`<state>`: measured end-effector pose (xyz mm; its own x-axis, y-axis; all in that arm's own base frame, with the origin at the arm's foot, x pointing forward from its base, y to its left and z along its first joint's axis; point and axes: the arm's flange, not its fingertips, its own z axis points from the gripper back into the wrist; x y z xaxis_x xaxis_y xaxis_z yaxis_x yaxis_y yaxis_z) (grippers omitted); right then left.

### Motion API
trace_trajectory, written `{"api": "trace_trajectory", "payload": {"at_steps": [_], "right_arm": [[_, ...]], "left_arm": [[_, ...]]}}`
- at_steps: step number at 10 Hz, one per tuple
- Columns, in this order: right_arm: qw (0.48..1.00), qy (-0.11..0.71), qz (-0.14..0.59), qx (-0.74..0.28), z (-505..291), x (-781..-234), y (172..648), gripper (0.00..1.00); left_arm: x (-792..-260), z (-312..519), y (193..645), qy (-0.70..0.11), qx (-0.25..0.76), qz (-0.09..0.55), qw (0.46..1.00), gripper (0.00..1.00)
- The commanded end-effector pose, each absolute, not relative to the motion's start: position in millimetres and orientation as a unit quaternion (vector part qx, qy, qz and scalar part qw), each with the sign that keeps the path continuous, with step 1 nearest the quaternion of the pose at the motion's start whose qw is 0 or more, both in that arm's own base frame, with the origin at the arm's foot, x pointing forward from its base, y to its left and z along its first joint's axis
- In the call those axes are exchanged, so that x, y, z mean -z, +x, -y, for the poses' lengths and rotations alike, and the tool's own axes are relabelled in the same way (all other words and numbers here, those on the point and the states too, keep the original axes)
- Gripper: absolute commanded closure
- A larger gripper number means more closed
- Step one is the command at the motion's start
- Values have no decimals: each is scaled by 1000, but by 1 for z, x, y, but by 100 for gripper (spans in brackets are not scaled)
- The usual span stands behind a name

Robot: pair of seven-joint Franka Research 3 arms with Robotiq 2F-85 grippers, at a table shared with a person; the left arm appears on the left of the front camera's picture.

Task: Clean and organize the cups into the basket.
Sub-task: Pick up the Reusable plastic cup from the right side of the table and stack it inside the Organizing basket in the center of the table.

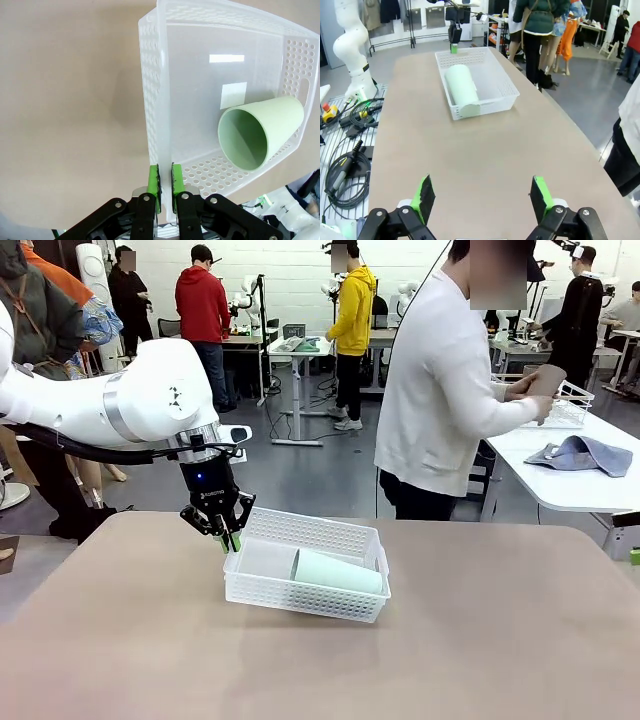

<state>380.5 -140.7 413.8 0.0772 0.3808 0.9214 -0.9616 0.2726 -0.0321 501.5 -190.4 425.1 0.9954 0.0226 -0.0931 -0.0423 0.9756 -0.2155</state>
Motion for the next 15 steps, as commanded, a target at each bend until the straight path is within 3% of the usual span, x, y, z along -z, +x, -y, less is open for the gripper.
{"api": "trace_trajectory", "payload": {"at_steps": [1,15], "right_arm": [[659,324,449,-510,137,-412,377,0],[659,324,449,-510,137,-412,377,0]], "left_arm": [[-426,192,501,-110,-18,-40,993,100],[-426,192,501,-110,-18,-40,993,100]]}}
